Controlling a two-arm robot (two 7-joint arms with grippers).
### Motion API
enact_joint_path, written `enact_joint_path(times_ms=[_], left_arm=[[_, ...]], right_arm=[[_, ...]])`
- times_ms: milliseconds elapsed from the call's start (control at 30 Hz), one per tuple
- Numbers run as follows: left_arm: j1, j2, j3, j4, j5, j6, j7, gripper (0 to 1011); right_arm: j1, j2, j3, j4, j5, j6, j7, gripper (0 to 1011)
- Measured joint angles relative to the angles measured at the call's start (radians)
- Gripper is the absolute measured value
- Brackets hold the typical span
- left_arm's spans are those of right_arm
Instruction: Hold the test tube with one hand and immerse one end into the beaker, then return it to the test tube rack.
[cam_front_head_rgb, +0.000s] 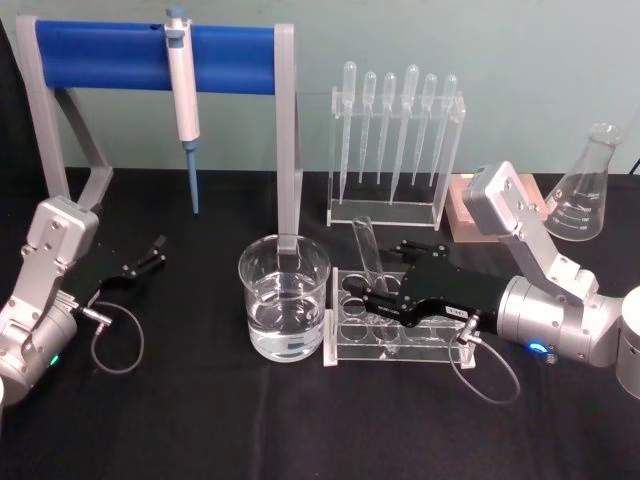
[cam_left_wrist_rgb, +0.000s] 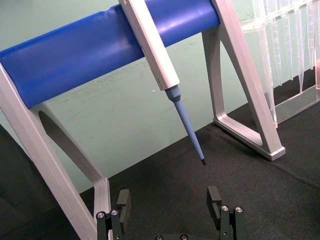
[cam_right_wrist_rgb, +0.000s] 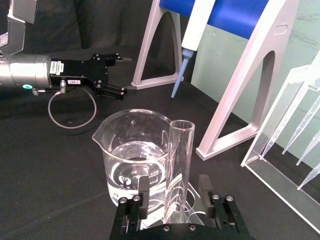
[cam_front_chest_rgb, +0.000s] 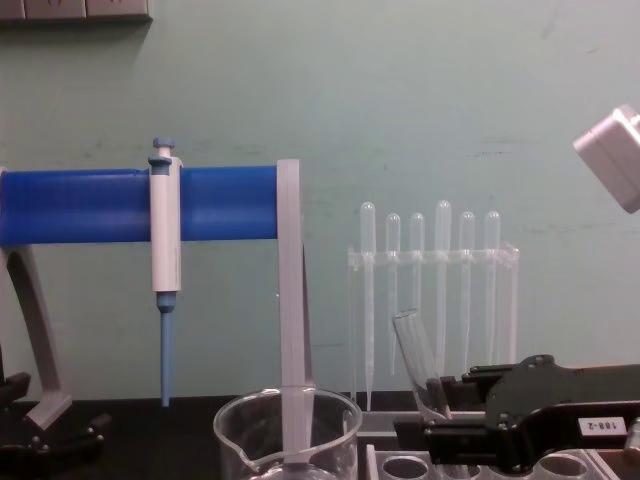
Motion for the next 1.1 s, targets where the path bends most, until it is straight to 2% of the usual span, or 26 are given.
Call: enact_joint_path(times_ms=[267, 300, 333, 467, 600, 767, 867, 967, 1100], left_arm=[[0.0, 0.0, 0.0, 0.0, 0.0, 0.0, 0.0, 1000], [0.0, 0.0, 0.0, 0.0, 0.0, 0.0, 0.0, 1000], [0.0, 0.0, 0.0, 0.0, 0.0, 0.0, 0.0, 1000], [0.0, 0.0, 0.0, 0.0, 0.0, 0.0, 0.0, 1000], [0.0, 0.0, 0.0, 0.0, 0.0, 0.0, 0.0, 1000], [0.0, 0.0, 0.0, 0.0, 0.0, 0.0, 0.0, 1000], [0.0, 0.0, 0.0, 0.0, 0.0, 0.0, 0.0, 1000], [0.0, 0.0, 0.0, 0.0, 0.0, 0.0, 0.0, 1000], [0.0, 0.0, 0.0, 0.0, 0.0, 0.0, 0.0, 1000]], right_arm=[[-0.004, -0.012, 0.008, 0.007, -0.001, -0.007, 0.0, 390], [-0.005, -0.012, 0.009, 0.007, -0.001, -0.007, 0.0, 390], [-0.006, -0.014, 0.01, 0.008, -0.001, -0.008, -0.001, 330], [-0.011, -0.018, 0.015, 0.008, 0.0, -0.01, -0.003, 233], [-0.023, -0.018, 0.027, -0.005, 0.008, -0.017, -0.009, 227], [-0.052, -0.017, 0.06, -0.031, 0.048, -0.038, -0.012, 227], [-0.085, -0.015, 0.098, -0.065, 0.098, -0.063, -0.019, 226], [-0.108, -0.013, 0.127, -0.095, 0.13, -0.082, -0.03, 226], [-0.128, -0.009, 0.152, -0.128, 0.153, -0.095, -0.053, 226]])
